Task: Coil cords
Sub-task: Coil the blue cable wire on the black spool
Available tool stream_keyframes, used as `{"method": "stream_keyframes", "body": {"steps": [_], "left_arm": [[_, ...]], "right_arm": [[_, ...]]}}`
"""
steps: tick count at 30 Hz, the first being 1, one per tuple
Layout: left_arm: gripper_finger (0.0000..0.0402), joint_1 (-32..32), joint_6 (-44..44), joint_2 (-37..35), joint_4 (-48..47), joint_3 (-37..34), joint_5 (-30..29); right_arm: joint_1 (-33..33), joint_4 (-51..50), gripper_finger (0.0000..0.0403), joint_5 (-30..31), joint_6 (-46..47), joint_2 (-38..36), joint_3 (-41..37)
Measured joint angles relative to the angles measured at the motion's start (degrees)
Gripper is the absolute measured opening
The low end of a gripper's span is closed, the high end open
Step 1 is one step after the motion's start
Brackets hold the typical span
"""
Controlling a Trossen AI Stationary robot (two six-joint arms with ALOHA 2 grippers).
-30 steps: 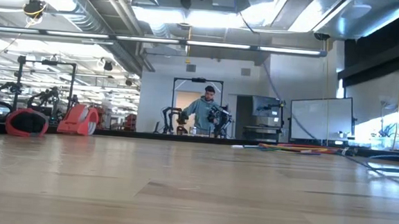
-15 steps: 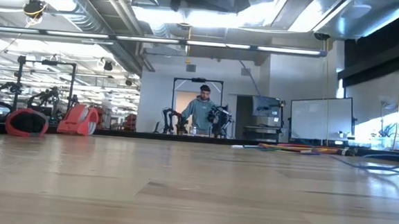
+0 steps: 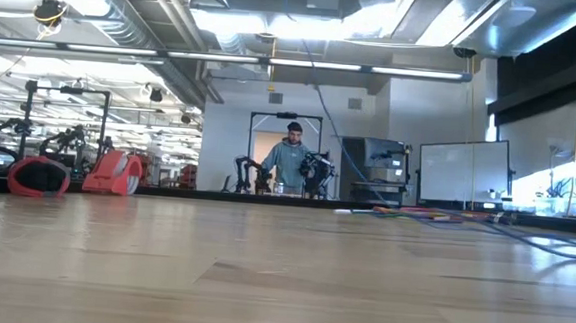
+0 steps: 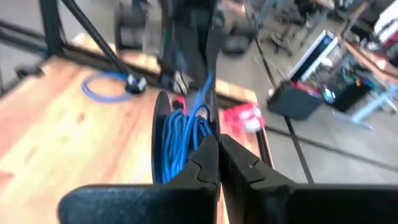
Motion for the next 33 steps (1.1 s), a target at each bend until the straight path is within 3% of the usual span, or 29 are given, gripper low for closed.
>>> {"method": "stream_keyframes", "body": {"steps": [3,7,14,24,33], "left_arm": [[0.0003,0.00,-0.71,-0.97,-0.37,0.05,0.01],[0.0003,-0.02,-2.60,-1.30,-0.44,0.06,0.06],[0.0003,-0.07,-4.38,1.32,3.16,0.15,0.07],[0.0003,-0.87,-3.68,7.39,10.74,0.15,0.23],[0.0003,-1.42,-3.89,11.07,11.85,0.25,-0.01]], "right_arm": [[0.00,0.11,0.0005,1.92,-1.05,1.07,-1.52],[0.02,2.02,0.0005,9.21,-3.02,3.37,-3.88],[0.00,13.16,0.0005,15.60,-4.35,8.97,-6.89],[0.00,24.89,0.0005,15.63,-3.07,16.00,-6.99],[0.07,31.86,0.0005,11.79,-0.56,13.63,-7.03]]}}
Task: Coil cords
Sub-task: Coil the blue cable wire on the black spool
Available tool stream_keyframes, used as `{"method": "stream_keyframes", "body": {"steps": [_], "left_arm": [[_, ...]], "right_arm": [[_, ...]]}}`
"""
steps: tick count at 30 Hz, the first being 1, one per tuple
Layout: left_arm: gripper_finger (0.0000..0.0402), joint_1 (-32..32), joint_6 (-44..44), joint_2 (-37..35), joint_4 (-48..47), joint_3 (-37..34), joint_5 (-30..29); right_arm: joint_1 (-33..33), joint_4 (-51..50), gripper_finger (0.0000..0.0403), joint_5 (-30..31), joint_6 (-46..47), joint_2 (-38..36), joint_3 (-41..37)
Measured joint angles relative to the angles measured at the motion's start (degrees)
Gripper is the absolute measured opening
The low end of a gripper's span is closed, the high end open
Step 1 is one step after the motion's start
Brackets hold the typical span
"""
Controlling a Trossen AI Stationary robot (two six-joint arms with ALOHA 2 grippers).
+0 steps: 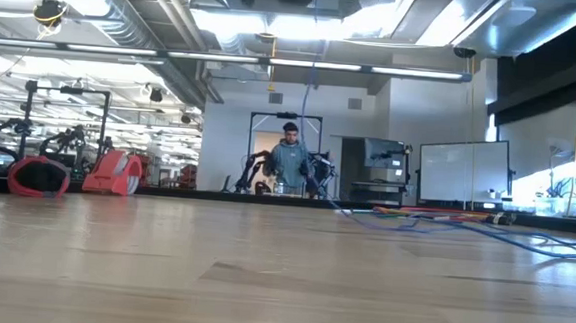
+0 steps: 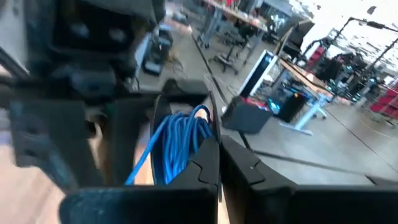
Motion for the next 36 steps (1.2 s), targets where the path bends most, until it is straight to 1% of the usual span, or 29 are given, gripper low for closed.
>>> {"method": "stream_keyframes", "body": {"steps": [7,14,20,26,36], "left_arm": [[0.0003,-0.02,1.82,-0.15,2.41,0.23,0.15],[0.0003,-0.04,2.46,-0.26,2.52,0.36,0.46],[0.0003,-0.04,2.89,-0.13,3.25,0.19,0.44],[0.0003,-0.04,4.32,-0.02,4.98,0.10,0.42],[0.0004,-0.04,4.32,0.00,5.12,0.05,0.35]], "right_arm": [[-0.04,2.33,0.0005,-3.68,2.75,-4.04,0.28],[-0.04,1.52,0.0005,-4.14,2.90,-6.02,3.79],[-0.04,0.71,0.0005,-4.55,2.96,-6.22,7.53],[-0.04,1.26,0.0005,-4.64,3.14,-6.27,9.43],[-0.04,0.82,0.0005,-4.66,2.72,-6.27,14.54]]}}
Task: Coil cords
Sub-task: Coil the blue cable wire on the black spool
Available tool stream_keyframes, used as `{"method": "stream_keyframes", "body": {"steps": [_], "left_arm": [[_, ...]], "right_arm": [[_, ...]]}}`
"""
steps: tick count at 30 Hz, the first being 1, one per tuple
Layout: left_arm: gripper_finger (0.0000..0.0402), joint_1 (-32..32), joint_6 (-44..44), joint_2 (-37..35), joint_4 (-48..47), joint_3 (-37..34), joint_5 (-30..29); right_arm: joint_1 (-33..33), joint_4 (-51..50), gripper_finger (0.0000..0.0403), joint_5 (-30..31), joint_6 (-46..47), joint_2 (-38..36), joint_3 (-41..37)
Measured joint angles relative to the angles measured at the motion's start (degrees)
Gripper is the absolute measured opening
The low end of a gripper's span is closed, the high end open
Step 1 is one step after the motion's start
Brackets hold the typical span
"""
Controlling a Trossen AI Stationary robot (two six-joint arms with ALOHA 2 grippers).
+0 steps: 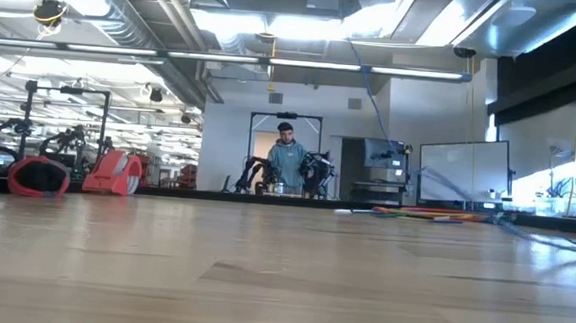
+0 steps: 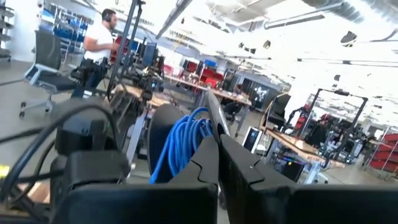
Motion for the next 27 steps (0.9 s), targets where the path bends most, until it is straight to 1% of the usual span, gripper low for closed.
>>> {"method": "stream_keyframes", "body": {"steps": [9,15,17,20,23,27], "left_arm": [[0.0004,0.09,1.48,0.04,0.38,-0.09,-0.07],[0.0004,1.27,8.03,0.36,10.32,-0.27,0.07],[0.0004,1.92,9.77,0.38,10.61,-0.35,0.03],[0.0004,3.22,9.72,0.28,7.90,-0.33,-0.07],[0.0004,4.71,7.74,0.13,3.14,-0.17,-0.61],[0.0004,5.22,7.21,-1.35,-4.45,-0.15,-3.57]], "right_arm": [[0.04,0.28,0.0005,-0.06,0.01,0.00,2.98],[0.04,1.80,0.0005,-3.06,1.92,0.29,3.39],[0.46,1.30,0.0005,-3.63,2.62,0.57,3.39],[1.57,-0.71,0.0005,-4.63,3.44,0.57,3.41],[3.09,-4.00,0.0005,-4.68,2.82,0.06,3.39],[4.51,-14.74,0.0005,-3.78,1.96,-1.24,4.45]]}}
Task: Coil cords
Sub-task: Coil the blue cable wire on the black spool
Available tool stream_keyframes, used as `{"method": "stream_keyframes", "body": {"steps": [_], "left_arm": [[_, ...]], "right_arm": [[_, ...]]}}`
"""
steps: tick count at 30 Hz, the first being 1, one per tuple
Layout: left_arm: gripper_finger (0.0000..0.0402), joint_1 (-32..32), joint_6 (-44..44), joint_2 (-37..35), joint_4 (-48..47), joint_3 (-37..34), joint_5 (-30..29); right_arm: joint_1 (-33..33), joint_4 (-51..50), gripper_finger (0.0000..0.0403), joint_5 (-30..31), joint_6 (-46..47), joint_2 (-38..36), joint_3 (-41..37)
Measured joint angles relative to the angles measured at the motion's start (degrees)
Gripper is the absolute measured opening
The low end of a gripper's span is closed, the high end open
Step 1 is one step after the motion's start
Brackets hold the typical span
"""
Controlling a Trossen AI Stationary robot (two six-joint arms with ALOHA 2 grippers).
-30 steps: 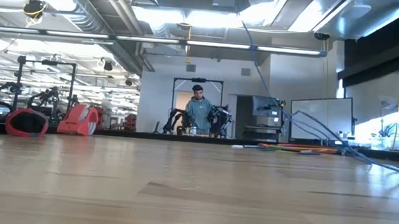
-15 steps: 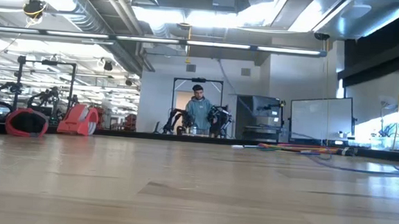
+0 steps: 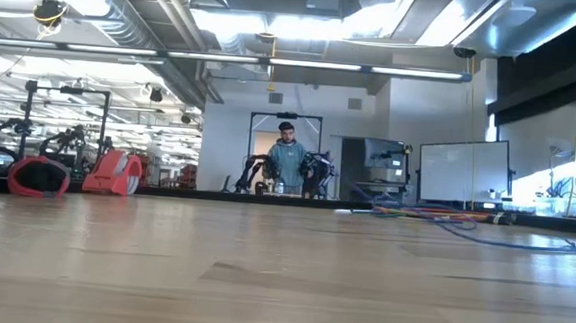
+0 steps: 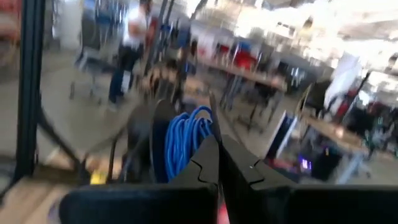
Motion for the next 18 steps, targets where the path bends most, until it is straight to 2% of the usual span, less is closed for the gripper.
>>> {"method": "stream_keyframes", "body": {"steps": [4,10,13,18], "left_arm": [[0.0004,-0.14,-1.36,-3.78,-9.23,-0.15,-2.15],[0.0004,0.05,-5.97,-9.64,-16.08,-0.15,-2.31],[0.0004,0.05,-7.22,-10.81,-16.87,-0.14,-2.25],[0.0004,0.15,-9.60,-10.86,-16.85,-0.15,-2.32]], "right_arm": [[0.07,-12.25,0.0005,1.30,-1.92,-1.26,0.62],[0.02,-26.82,0.0005,4.18,-4.37,-1.08,0.30],[0.00,-28.70,0.0005,4.84,-4.98,-0.12,-1.71],[0.04,-26.56,0.0005,11.80,-7.51,2.65,-6.27]]}}
